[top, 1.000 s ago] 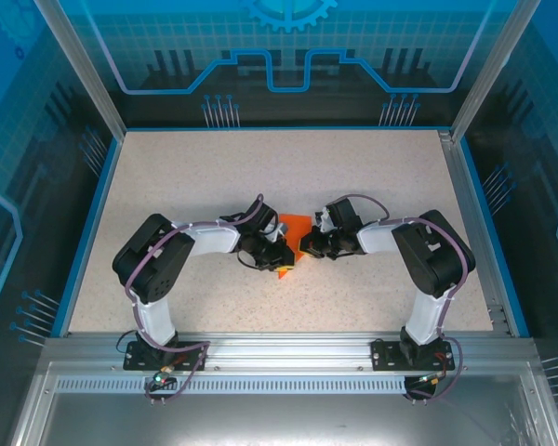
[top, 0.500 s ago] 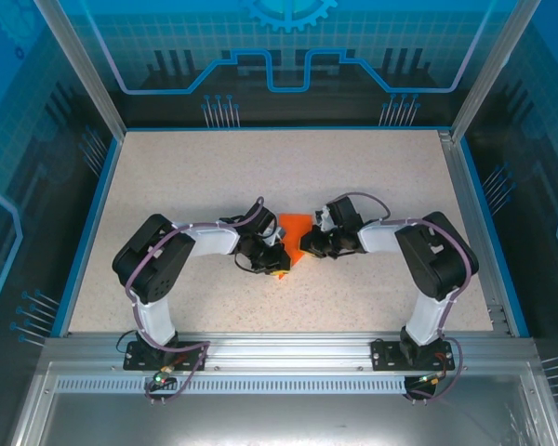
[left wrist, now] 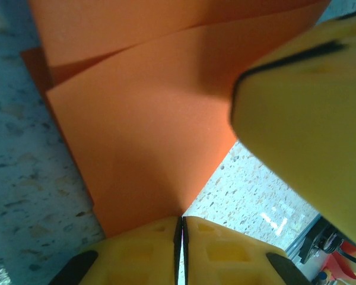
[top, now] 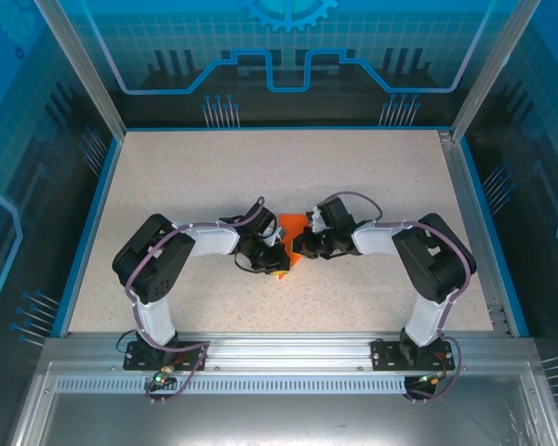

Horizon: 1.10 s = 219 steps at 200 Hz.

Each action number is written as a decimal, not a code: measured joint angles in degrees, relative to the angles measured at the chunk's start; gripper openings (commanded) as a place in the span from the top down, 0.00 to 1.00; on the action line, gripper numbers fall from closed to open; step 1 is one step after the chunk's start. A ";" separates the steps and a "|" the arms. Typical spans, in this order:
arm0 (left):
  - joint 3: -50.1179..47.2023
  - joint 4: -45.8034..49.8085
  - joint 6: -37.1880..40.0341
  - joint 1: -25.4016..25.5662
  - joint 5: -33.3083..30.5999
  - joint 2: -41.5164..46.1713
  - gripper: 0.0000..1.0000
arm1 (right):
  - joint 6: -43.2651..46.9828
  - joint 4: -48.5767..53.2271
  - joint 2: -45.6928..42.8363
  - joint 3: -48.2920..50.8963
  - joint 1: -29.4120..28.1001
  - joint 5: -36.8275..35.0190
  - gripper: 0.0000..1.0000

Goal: Fold a paper plane with a square sheet of paper (pick it up from the middle)
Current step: Third fold the triangle at the center of the table.

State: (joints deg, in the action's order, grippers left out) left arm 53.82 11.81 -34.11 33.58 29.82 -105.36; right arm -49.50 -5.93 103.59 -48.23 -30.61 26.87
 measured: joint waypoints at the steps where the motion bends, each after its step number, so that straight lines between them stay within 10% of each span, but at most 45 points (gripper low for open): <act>1: 0.00 0.00 0.00 0.00 0.00 0.00 0.87 | 0.02 -0.07 0.15 0.04 0.00 -0.02 0.99; 219: -1.60 12.83 6.80 0.00 -2.73 10.73 0.83 | -0.02 -0.70 1.70 0.61 0.15 -0.92 0.98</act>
State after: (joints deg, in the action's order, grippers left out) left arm 52.23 24.64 -27.31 33.58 27.09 -94.63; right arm -49.52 -6.63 105.30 -47.62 -30.46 25.96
